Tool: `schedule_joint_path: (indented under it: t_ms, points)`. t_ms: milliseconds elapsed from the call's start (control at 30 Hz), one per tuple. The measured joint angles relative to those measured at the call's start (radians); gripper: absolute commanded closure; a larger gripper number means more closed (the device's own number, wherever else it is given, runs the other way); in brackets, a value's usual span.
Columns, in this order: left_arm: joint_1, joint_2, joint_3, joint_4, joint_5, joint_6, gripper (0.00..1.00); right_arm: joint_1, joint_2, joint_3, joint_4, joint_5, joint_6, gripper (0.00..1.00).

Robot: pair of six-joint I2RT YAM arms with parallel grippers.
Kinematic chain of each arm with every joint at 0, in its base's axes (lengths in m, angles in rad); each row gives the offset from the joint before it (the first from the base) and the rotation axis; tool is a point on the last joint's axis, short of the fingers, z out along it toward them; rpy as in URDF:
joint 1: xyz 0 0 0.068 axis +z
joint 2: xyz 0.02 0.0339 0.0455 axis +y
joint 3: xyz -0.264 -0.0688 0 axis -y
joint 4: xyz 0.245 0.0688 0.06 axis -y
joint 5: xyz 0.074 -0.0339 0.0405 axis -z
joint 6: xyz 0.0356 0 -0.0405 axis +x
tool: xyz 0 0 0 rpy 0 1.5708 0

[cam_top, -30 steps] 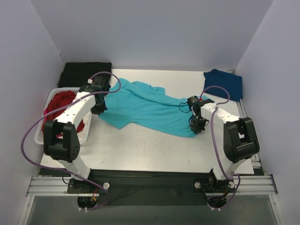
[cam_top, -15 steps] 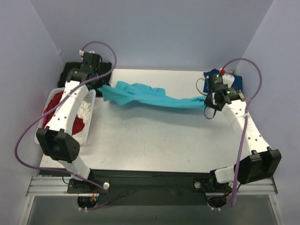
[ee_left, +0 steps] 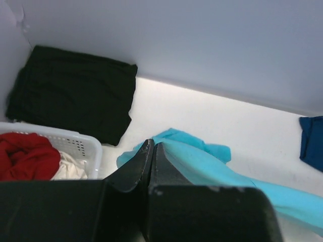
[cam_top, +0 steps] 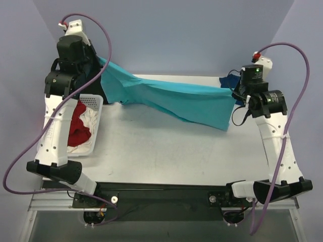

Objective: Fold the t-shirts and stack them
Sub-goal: Flatten out the tshirt

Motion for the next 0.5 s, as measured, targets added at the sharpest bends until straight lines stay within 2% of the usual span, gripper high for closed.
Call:
schedule_joint_path:
  t_ms: [233,500]
  points:
    - [0.0,-0.18,0.014,0.043,0.056,0.061,1.0,0.001,-0.185,0.022,-0.014,-0.024,-0.042,1.0]
    - [-0.001,-0.319,0.188,0.04,0.113,0.125,1.0,0.006,-0.41,0.046,-0.045,-0.077,-0.076,1.0]
